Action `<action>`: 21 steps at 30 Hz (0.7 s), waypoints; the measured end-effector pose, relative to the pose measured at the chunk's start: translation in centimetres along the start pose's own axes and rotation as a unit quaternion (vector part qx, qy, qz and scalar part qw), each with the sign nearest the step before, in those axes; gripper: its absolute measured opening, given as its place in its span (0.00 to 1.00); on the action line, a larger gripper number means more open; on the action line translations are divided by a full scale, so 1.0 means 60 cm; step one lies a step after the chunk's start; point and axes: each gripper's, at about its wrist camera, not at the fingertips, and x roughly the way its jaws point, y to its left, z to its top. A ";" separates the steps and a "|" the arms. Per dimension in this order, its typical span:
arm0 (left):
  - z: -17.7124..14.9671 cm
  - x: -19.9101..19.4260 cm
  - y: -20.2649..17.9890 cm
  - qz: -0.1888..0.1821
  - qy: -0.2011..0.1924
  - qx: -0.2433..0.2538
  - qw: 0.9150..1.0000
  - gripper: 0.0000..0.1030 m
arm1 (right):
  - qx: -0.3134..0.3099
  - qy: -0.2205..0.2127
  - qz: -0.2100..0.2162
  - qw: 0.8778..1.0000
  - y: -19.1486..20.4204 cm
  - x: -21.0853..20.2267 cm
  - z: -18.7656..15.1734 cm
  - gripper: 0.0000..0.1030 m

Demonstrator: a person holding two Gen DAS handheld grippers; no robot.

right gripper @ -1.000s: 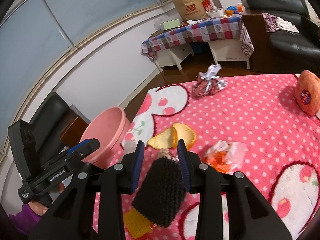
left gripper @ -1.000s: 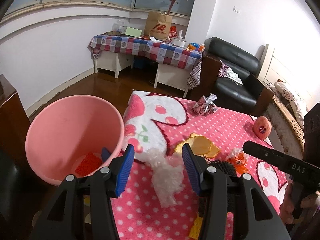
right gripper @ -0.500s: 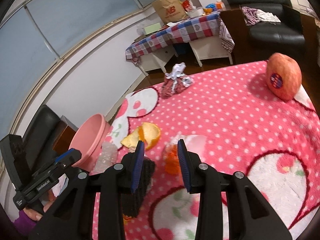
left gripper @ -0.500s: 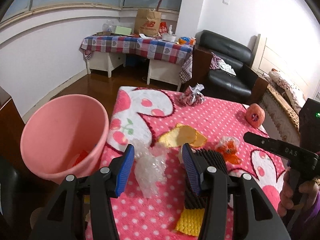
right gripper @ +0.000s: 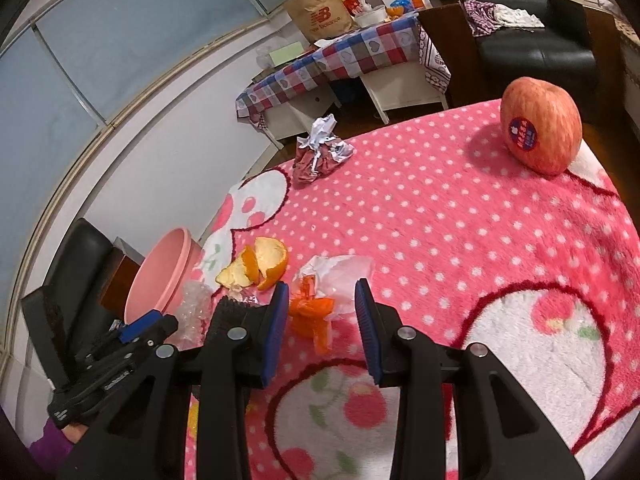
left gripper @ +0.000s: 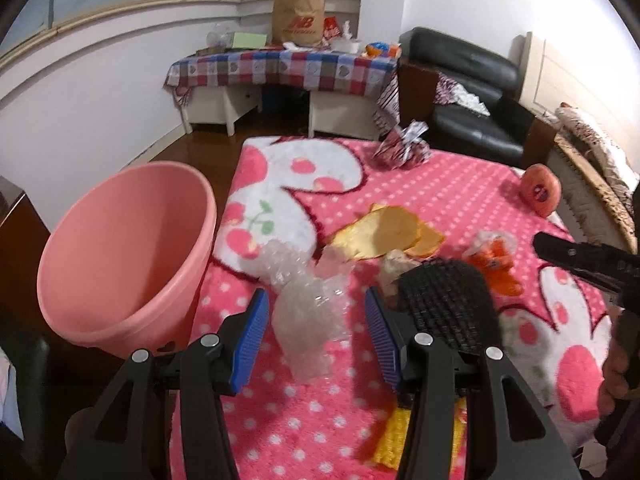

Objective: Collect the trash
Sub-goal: 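Grasp the clear bubble wrap with the left tool while the right tool grasps the orange-peel bag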

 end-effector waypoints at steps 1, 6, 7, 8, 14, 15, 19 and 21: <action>-0.002 0.005 0.003 0.000 0.004 -0.002 1.000 0.48 | 0.001 0.000 -0.001 1.000 -0.002 -0.001 -0.001 0.34; -0.008 0.019 0.012 -0.007 0.018 -0.007 1.000 0.36 | 0.009 0.004 -0.005 1.000 -0.014 0.001 -0.003 0.34; -0.009 0.019 0.014 -0.007 0.017 -0.007 1.000 0.33 | 0.010 0.005 -0.005 1.000 -0.015 0.002 -0.004 0.34; -0.009 0.019 0.014 -0.007 0.016 -0.007 1.000 0.30 | 0.012 0.007 -0.004 1.000 -0.016 0.003 -0.004 0.34; -0.008 0.000 0.018 -0.021 -0.007 -0.010 1.000 0.20 | 0.005 0.012 -0.001 1.000 -0.005 0.010 -0.006 0.35; -0.007 -0.003 0.017 -0.024 -0.011 -0.010 1.000 0.20 | 0.002 0.014 -0.003 1.000 -0.001 0.014 -0.006 0.38; -0.003 -0.020 0.015 -0.034 -0.027 -0.005 0.999 0.20 | -0.002 0.019 -0.013 1.000 0.006 0.031 -0.005 0.44; -0.002 -0.024 0.015 -0.040 -0.031 -0.005 0.999 0.20 | -0.004 0.024 -0.023 0.999 0.005 0.041 -0.007 0.44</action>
